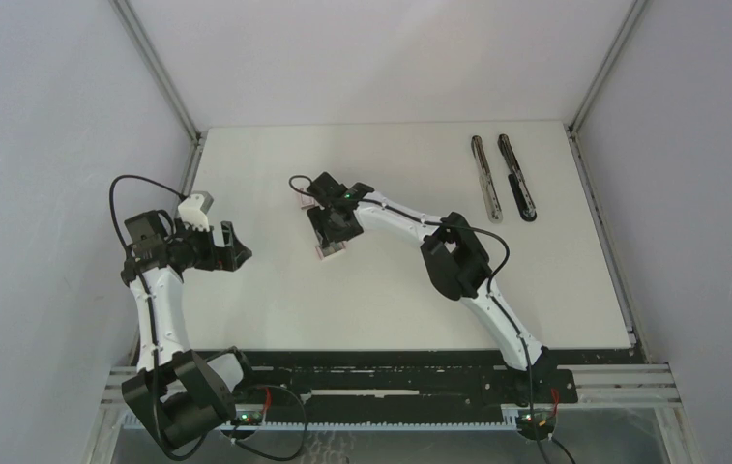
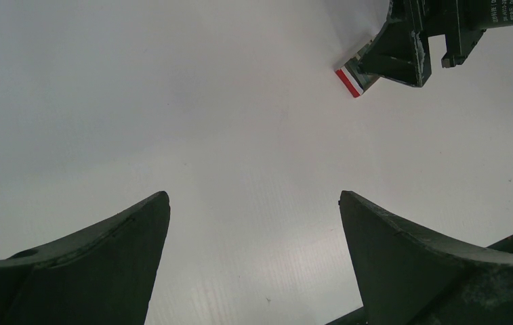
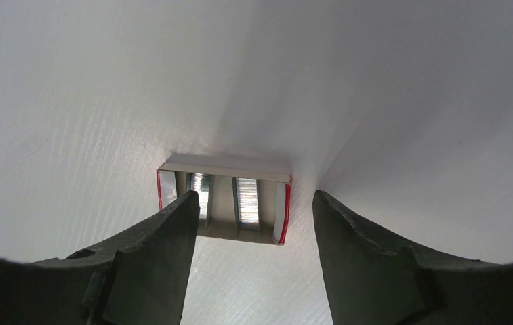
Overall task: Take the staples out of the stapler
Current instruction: Adjust the staple in the staple box.
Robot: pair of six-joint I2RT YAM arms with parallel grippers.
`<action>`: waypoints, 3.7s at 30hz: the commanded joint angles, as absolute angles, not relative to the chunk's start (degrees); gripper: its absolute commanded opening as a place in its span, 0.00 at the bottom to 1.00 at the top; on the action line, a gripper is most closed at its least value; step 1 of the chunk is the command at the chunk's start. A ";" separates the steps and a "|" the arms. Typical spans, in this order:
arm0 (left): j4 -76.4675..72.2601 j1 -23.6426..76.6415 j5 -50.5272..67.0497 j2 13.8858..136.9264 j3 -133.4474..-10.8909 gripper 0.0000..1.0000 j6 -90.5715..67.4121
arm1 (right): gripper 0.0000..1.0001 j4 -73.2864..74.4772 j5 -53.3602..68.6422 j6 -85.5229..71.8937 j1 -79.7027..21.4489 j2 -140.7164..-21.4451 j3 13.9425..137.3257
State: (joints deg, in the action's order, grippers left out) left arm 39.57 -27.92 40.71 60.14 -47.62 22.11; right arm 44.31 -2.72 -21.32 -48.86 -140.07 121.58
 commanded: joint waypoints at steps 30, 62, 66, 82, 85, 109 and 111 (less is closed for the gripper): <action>38.42 -28.05 42.10 60.04 -46.40 1.00 23.37 | 0.52 44.87 -8.09 -19.89 -50.36 -141.41 123.74; 38.42 -28.12 41.84 60.04 -46.49 1.00 23.35 | 0.34 44.94 -9.89 -19.52 -50.27 -141.02 124.01; 38.43 -28.11 41.75 59.94 -46.49 1.00 23.34 | 0.32 44.97 -9.91 -19.43 -50.25 -140.97 124.07; 38.44 -28.11 41.74 59.96 -46.45 1.00 23.35 | 0.22 44.86 -10.38 -19.25 -50.19 -141.07 124.30; 38.41 -28.10 41.79 60.11 -46.49 1.00 23.37 | 0.22 44.90 -10.39 -19.29 -50.13 -141.16 124.42; 38.41 -28.11 41.79 60.04 -46.45 1.00 23.36 | 0.43 45.11 -9.64 -10.96 -47.68 -132.28 126.35; 38.41 -28.01 41.91 60.09 -46.48 1.00 23.30 | 0.45 45.21 -9.34 -9.84 -46.83 -130.23 125.66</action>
State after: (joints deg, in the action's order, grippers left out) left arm 39.57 -27.92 40.71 60.45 -47.64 22.13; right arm 45.89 -9.34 -13.76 -48.16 -139.09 123.72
